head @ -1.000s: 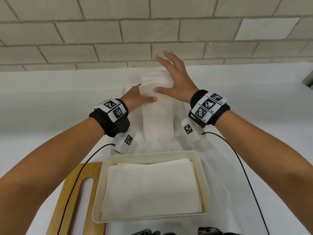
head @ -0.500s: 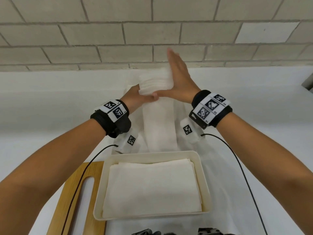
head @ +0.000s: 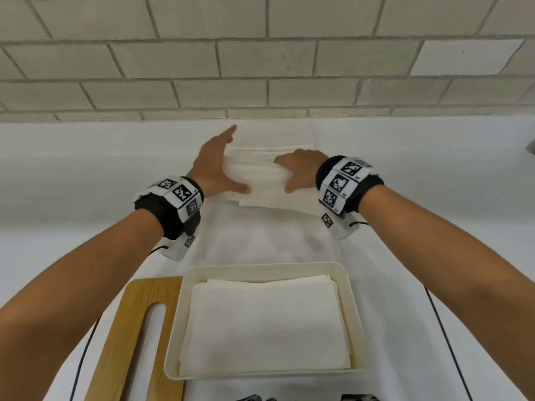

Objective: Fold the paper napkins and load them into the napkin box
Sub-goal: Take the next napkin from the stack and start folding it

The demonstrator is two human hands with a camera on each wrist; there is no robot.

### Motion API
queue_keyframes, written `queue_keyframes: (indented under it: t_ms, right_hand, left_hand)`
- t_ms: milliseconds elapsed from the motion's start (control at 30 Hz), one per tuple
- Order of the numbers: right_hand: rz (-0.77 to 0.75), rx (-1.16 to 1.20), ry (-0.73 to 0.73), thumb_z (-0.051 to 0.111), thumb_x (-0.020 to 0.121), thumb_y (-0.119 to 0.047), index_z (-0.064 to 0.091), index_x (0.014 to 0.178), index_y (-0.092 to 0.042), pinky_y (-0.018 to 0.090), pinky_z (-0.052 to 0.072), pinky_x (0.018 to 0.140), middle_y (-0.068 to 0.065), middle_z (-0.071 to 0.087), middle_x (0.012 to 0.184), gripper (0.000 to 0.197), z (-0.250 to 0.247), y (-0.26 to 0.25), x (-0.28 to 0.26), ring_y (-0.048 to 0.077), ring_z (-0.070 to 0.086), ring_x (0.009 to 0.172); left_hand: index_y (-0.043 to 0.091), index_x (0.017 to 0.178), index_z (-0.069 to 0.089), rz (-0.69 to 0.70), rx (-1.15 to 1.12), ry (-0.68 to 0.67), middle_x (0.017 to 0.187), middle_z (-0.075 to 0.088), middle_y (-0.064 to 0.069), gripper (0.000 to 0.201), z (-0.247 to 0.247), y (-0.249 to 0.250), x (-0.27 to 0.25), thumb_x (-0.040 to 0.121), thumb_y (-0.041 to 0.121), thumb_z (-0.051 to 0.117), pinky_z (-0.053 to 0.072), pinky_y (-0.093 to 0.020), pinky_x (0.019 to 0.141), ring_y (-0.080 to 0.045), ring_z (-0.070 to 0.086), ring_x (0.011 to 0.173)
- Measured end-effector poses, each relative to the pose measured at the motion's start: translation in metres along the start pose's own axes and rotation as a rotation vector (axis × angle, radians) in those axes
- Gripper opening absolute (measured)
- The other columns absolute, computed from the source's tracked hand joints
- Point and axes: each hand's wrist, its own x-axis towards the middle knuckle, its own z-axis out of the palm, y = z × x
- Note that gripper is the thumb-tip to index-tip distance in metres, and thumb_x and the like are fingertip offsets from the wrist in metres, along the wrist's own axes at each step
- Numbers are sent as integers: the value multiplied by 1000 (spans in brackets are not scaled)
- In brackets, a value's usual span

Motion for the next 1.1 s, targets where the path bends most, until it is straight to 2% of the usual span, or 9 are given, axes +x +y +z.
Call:
queue_keyframes:
  t_ms: [167, 300, 400, 500, 667, 800, 900, 1033, 1100]
  right_hand:
    - [-46, 7, -46, 66, 83, -29, 47, 124, -17, 28, 37, 74, 8, 57, 118, 47, 20, -24, 15, 25, 55, 106]
    - [-2, 131, -82, 74, 75, -36, 41, 131, -25, 28, 38, 80, 4, 58, 121, 66, 27, -9, 10, 24, 54, 109]
    - [88, 198, -145, 78, 72, -33, 32, 140, -27, 28, 36, 91, 3, 49, 135, 82, 24, 20, -9, 23, 47, 121]
    - [174, 274, -166, 76, 76, -26, 29, 144, -21, 23, 33, 95, 5, 40, 144, 84, 32, 43, -24, 22, 40, 129]
    - [162, 472, -82, 79, 72, -19, 44, 129, -21, 22, 36, 81, 4, 53, 119, 66, 42, 44, -17, 19, 50, 100]
    - [202, 571, 11, 80, 71, -18, 44, 128, -23, 23, 35, 82, 0, 43, 113, 69, 42, 54, -15, 18, 46, 104]
    - [266, 785, -11, 80, 71, -10, 41, 131, -24, 29, 44, 82, 1, 39, 120, 72, 46, 67, -23, 17, 45, 107]
    - [306, 822, -30, 78, 72, -8, 32, 140, -17, 26, 34, 102, -5, 40, 125, 82, 60, 67, -25, 14, 41, 122]
    - [320, 877, -10, 80, 70, -11, 36, 140, -16, 30, 33, 109, -6, 47, 128, 83, 68, 61, -20, 16, 44, 126]
  left_hand:
    - [27, 136, 41, -81, 201, -299, 132, 48, 4, 81, 13, -2, -7, 67, 27, 83, 33, -21, 94, -16, 44, 123]
    - [19, 130, 50, -119, 310, -318, 132, 53, -4, 55, 16, -6, -5, 80, 27, 72, 40, -29, 98, -21, 48, 120]
    - [19, 134, 46, -164, 295, -318, 136, 47, -6, 61, 13, -9, -5, 80, 25, 73, 34, -29, 103, -23, 42, 126]
    - [22, 132, 43, -161, 246, -316, 131, 46, -6, 69, 16, -8, -6, 73, 20, 79, 36, -25, 93, -21, 44, 120]
    - [22, 127, 47, -128, 182, -284, 125, 48, -4, 67, 25, 1, 0, 69, 15, 81, 36, -25, 90, -19, 45, 117]
    - [17, 112, 60, -188, 175, -215, 111, 50, 0, 48, 19, -7, 2, 69, 16, 81, 37, -23, 81, -19, 50, 104]
    - [19, 107, 61, -292, 90, -242, 106, 55, 2, 37, 14, -14, 2, 74, 16, 77, 50, -26, 66, -18, 52, 95]
    - [20, 111, 59, -357, -73, -235, 115, 58, -6, 38, 19, -19, 4, 77, 10, 73, 54, -38, 84, -24, 56, 106]
    - [23, 108, 56, -346, -116, -223, 116, 55, -7, 39, 25, -19, 5, 77, 9, 73, 50, -34, 80, -23, 54, 101]
